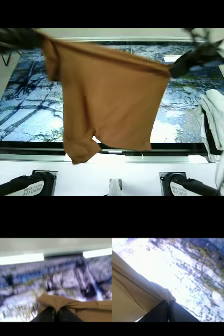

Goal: Fold the shirts.

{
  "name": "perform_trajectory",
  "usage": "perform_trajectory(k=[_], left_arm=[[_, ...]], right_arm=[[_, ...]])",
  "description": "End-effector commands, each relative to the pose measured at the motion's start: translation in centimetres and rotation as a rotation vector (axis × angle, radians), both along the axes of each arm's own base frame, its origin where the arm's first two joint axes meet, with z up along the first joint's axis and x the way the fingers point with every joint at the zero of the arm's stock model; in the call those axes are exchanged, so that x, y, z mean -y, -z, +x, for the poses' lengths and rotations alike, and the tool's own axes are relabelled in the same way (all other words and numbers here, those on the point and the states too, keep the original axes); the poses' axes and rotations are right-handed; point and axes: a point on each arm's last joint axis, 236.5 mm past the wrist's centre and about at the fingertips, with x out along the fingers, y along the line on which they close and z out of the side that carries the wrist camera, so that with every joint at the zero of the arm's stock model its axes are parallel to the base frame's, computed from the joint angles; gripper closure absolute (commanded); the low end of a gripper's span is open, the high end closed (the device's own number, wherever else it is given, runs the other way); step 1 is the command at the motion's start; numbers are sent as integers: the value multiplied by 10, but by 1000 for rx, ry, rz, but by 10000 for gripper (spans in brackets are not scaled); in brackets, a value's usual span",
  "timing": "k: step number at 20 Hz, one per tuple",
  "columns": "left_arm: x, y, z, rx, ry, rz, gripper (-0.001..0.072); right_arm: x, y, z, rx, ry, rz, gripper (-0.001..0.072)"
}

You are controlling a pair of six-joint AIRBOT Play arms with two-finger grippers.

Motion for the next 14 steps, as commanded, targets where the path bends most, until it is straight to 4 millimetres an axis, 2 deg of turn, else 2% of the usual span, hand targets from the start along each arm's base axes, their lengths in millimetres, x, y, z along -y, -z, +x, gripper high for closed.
perform_trajectory(k=[1, 3, 4, 6, 7, 8, 9, 10, 11, 12, 14], left_arm=[[41, 144, 20, -368, 43, -147, 629], [68, 194, 17, -529, 81, -243, 628], [79, 213, 13, -598, 98, -279, 606], [96, 245, -3, -733, 133, -313, 371], [96, 257, -13, -794, 148, -295, 358], [90, 263, -23, -841, 158, -272, 356], [79, 265, -33, -881, 164, -250, 283], [60, 264, -43, -927, 157, -224, 134], [38, 263, -53, -955, 150, -179, 88], [8, 263, -62, -979, 110, -124, 89], [-41, 265, -86, -1016, 27, -74, 121]], right_arm=[[-7, 87, 48, -115, 126, 92, 685], [-20, 113, 52, -181, 184, 182, 685], [-28, 122, 53, -208, 182, 220, 685], [-44, 133, 53, -246, 171, 284, 685], [-45, 133, 54, -245, 169, 288, 674], [-41, 130, 56, -223, 156, 266, 526], [-33, 124, 55, -208, 133, 233, 277], [-20, 116, 52, -199, 122, 214, 217], [-1, 111, 44, -215, 132, 201, 217], [21, 112, 30, -264, 152, 188, 217], [59, 124, -16, -453, 197, 233, 232]])
